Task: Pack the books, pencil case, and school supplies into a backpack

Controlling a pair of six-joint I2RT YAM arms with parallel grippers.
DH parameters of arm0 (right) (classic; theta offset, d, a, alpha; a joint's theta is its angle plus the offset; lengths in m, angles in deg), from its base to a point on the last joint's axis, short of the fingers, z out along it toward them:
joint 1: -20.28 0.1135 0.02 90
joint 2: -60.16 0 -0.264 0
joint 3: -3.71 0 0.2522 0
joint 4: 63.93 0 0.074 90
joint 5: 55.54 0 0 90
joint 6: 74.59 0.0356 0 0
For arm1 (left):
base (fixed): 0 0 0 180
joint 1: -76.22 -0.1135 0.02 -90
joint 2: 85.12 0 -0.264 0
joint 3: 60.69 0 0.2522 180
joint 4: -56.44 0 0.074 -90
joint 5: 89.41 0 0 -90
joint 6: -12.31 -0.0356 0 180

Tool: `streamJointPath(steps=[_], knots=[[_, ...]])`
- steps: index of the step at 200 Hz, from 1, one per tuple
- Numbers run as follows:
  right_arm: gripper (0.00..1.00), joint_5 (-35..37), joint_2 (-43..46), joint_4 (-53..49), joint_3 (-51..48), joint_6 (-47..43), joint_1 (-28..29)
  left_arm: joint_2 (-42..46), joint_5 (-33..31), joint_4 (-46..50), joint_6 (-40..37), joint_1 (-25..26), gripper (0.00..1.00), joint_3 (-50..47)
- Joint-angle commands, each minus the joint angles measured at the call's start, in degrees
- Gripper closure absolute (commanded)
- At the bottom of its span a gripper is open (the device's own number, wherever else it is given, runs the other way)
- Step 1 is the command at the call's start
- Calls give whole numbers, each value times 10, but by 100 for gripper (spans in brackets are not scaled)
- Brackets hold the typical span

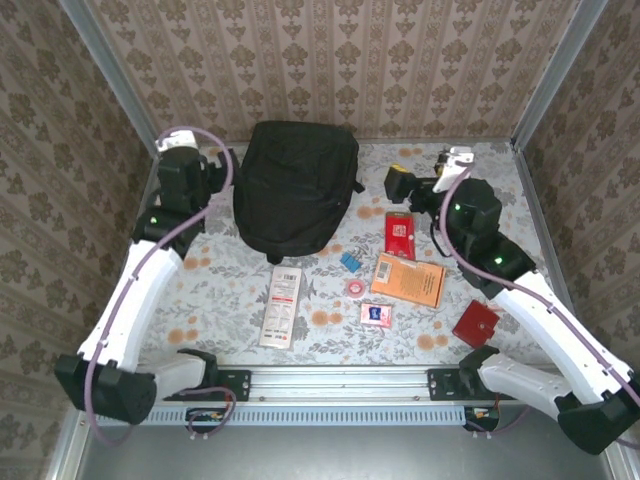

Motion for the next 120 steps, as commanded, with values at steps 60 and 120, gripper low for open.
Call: streamJointPath(steps=[60, 120], knots=[[0, -287, -198, -114, 45, 179, -40, -242, 134, 211, 48, -50, 0, 108], [1, -311, -331, -95, 77, 250, -35, -298, 178, 176, 107, -77, 18, 68]])
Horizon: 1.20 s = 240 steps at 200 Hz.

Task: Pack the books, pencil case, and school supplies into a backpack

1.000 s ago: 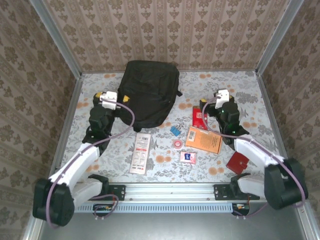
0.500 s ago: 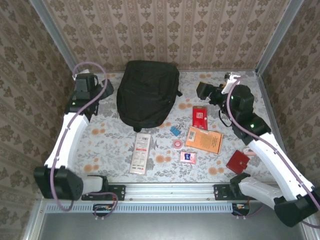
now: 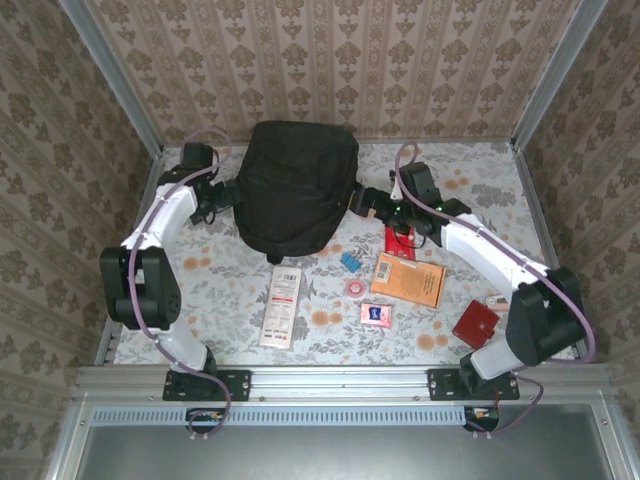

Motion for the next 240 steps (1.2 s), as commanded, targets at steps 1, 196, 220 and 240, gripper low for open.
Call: streamJointPath(steps=[1, 196, 220, 240], knots=[[1, -36, -30, 11, 28, 41, 2, -8, 29, 0, 31, 4, 19, -21], [5, -170, -306, -13, 265, 52, -28, 95, 100, -114, 167, 50, 100, -202], [5, -126, -283, -37, 262, 22, -29, 93, 100, -126, 173, 76, 100, -203], [4, -87, -250, -48, 247, -6, -30, 71, 128, -144, 182, 96, 100, -197]])
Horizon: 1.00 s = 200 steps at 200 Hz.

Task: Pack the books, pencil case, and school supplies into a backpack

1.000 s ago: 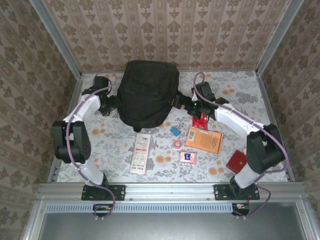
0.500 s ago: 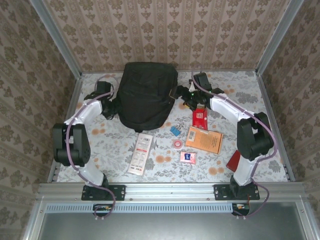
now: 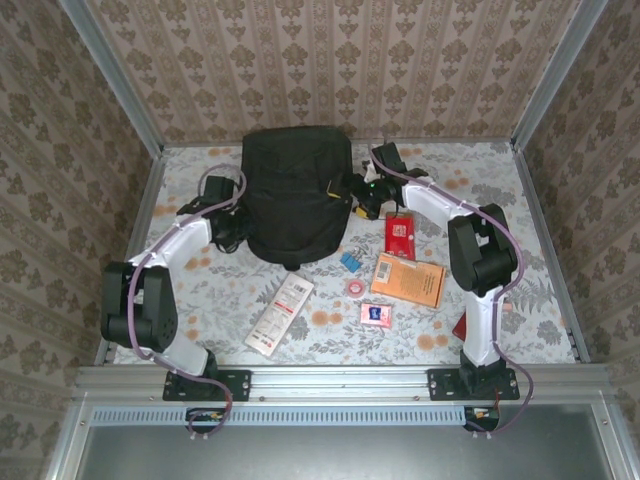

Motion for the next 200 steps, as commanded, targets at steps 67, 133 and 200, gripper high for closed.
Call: streamJointPath(steps=[67, 133, 200], knots=[[5, 77, 108, -49, -41, -72, -42, 19, -22, 0, 3, 55, 100, 22], [6, 55, 115, -44, -42, -63, -48, 82, -16, 52, -34, 34, 100, 89], [6, 32, 123, -29, -85, -49, -36, 191, 2, 102, -48, 22, 100, -8]])
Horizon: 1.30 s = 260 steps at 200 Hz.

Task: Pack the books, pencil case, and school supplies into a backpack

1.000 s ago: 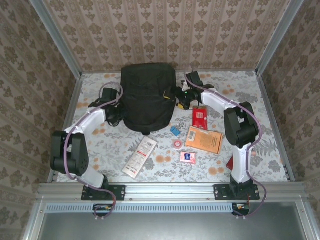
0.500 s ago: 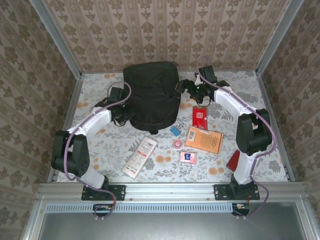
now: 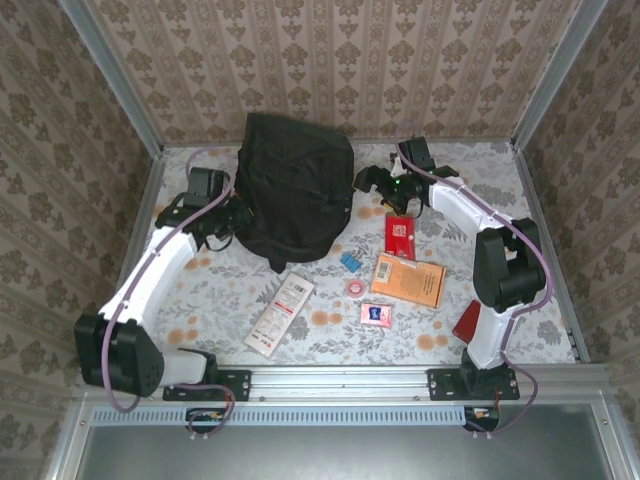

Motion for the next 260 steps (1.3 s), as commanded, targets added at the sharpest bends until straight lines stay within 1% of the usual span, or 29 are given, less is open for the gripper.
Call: streamJointPath(steps=[1, 10, 22, 33, 37, 41, 46, 53, 66, 78, 93, 109, 123, 133, 139, 160, 186, 199, 229, 243, 260], knots=[[6, -22, 18, 8, -16, 5, 12, 36, 3, 40, -20, -3, 100, -41], [7, -21, 12, 3, -13, 5, 19, 39, -15, 57, -26, -7, 100, -51], [8, -24, 4, 2, -7, 5, 30, 38, -34, 75, -26, -19, 94, -65], [9, -27, -7, 4, 1, 11, 40, 35, -31, 80, -25, -37, 88, -76], [9, -30, -10, 6, 4, 13, 43, 34, -30, 83, -26, -43, 84, -78], [9, -33, -14, 8, 7, 15, 47, 33, -30, 85, -28, -46, 78, -78], [11, -40, -19, 10, 13, 19, 52, 31, -35, 91, -34, -50, 66, -76], [14, -52, -29, 16, 19, 25, 56, 28, -54, 105, -40, -51, 55, -68], [16, -65, -41, 22, 29, 41, 62, 30, -99, 134, -50, -53, 42, -44], [17, -59, -47, 20, 37, 46, 65, 40, -124, 140, -70, -51, 35, -22], [18, -46, -56, -2, 56, 39, 68, 46, -142, 135, -96, -38, 33, 10], [19, -33, -65, -30, 74, 25, 71, 32, -111, 96, -158, 0, 31, 46], [20, -28, -70, -37, 77, 22, 71, -11, -113, 90, -200, 48, 31, 95], [23, -29, -75, -37, 78, 21, 70, -50, -102, 91, -213, 72, 30, 131], [25, -32, -78, -37, 78, 22, 70, -73, -88, 91, -210, 79, 30, 149], [28, -55, -84, -20, 69, 35, 71, -143, -9, 71, -169, 83, 31, 183], [30, -60, -83, -10, 50, 41, 74, -198, 38, 44, -123, 83, 32, 196], [34, -65, -81, 2, 34, 46, 74, -207, 43, 34, -113, 85, 33, 195], [38, -92, -78, 70, -12, 76, 74, -208, 45, 15, -105, 85, 33, 175], [39, -95, -81, 76, -15, 82, 76, -208, 44, 14, -105, 85, 33, 170], [45, -97, -84, 84, -18, 84, 78, -205, 36, 14, -107, 84, 34, 163]])
